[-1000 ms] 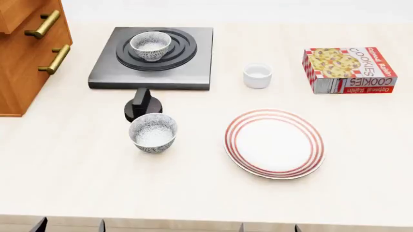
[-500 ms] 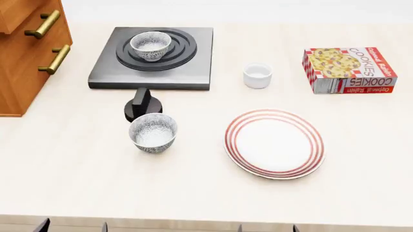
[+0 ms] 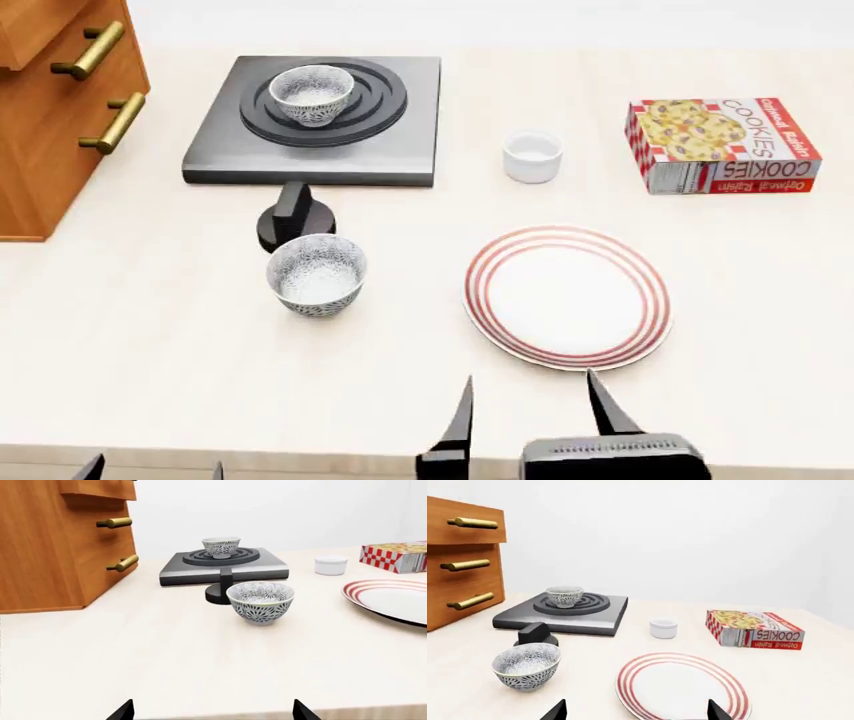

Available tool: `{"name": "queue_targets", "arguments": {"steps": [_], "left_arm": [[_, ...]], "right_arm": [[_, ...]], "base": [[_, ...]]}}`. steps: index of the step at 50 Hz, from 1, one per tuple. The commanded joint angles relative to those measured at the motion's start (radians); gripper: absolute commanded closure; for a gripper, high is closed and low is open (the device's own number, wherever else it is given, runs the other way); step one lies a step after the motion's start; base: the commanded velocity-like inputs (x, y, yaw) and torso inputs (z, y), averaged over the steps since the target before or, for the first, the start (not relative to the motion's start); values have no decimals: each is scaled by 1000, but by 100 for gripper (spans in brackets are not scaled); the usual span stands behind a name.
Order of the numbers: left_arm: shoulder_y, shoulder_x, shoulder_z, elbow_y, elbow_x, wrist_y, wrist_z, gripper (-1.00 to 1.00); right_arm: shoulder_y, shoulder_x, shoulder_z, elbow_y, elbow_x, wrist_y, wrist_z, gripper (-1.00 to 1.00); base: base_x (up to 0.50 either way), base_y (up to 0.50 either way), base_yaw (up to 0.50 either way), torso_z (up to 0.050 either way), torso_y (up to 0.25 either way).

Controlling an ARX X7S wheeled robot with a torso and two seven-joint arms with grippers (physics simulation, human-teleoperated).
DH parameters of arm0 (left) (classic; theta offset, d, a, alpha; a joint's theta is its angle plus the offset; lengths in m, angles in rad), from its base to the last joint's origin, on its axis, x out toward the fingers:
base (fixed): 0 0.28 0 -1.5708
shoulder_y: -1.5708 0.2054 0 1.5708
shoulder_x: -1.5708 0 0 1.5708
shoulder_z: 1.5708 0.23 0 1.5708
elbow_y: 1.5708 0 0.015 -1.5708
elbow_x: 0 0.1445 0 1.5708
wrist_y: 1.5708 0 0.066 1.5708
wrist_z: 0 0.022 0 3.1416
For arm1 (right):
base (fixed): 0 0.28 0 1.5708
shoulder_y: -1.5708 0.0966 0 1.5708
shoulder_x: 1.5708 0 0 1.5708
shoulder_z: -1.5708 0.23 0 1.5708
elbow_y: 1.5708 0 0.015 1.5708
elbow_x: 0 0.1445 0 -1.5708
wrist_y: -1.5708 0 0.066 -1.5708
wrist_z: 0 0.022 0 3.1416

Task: Pick the akita bowl on the stove and place it on the plate.

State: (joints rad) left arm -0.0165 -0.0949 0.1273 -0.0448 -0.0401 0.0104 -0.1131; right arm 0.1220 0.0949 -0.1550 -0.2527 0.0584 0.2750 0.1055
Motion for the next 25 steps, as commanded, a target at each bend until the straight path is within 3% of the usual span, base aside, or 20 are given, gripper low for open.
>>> {"name": "queue_targets", "arguments": {"steps": [1, 7, 16, 25], "left_arm": [[-4, 5, -8, -19, -6, 12, 5, -100], [-3, -1, 0, -16, -12, 11, -4, -100], [-8, -10, 12, -18, -19, 12, -15, -100], [-9, -17, 24, -25, -22, 18, -26, -100]], "right_arm": [[176, -24, -4, -184, -12, 258, 8, -100], [335, -37, 15, -265, 8, 486, 32, -100], [745, 8, 92, -258, 56, 860, 15, -100], [744, 103, 133, -299, 103, 949, -57, -100]], "base": [[0, 0, 0, 0, 0], [0, 0, 0, 0, 0], [0, 0, 0, 0, 0], [0, 0, 0, 0, 0]]}}
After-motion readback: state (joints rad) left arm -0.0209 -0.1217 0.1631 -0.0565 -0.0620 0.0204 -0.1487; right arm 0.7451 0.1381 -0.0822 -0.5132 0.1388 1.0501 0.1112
